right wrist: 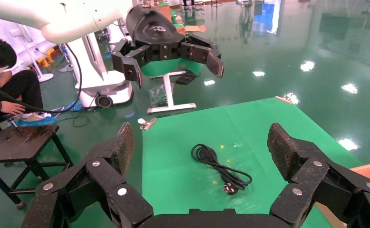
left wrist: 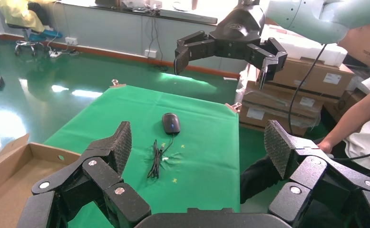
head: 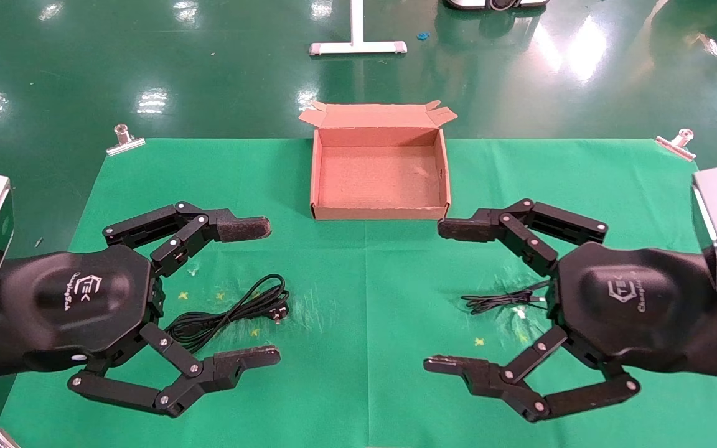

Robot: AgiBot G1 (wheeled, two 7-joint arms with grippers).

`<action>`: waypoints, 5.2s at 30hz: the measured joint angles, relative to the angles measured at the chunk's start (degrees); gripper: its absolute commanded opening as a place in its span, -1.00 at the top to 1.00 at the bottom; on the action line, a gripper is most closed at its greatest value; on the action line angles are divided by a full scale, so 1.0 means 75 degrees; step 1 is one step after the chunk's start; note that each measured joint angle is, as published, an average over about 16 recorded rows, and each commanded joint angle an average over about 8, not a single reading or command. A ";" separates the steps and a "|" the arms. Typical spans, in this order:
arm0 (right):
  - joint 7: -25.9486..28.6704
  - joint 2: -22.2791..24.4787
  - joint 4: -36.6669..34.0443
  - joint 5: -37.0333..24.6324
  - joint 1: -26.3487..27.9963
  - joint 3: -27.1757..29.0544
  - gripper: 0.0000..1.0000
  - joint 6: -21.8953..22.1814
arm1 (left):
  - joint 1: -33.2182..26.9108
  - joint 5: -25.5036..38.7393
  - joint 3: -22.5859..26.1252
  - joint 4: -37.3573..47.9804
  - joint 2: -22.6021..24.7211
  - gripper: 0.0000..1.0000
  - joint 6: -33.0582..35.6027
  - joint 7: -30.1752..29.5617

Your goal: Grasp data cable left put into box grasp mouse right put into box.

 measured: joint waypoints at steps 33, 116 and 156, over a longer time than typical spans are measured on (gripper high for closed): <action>-0.0004 0.0003 0.0001 -0.0006 -0.0001 0.0000 -1.00 0.0000 | 0.0001 0.0010 0.0003 -0.0002 -0.0005 -1.00 0.0003 0.0001; -0.0752 -0.0476 0.0056 -0.6126 0.0354 -0.1501 -1.00 0.2622 | -0.2562 1.0703 0.3780 -0.0527 0.2271 -1.00 -0.0994 -0.5041; -0.0200 -0.1744 -0.1308 -0.7859 0.1146 -0.2171 1.00 0.3227 | -0.2560 1.0699 0.3781 -0.0525 0.2269 1.00 -0.0997 -0.5040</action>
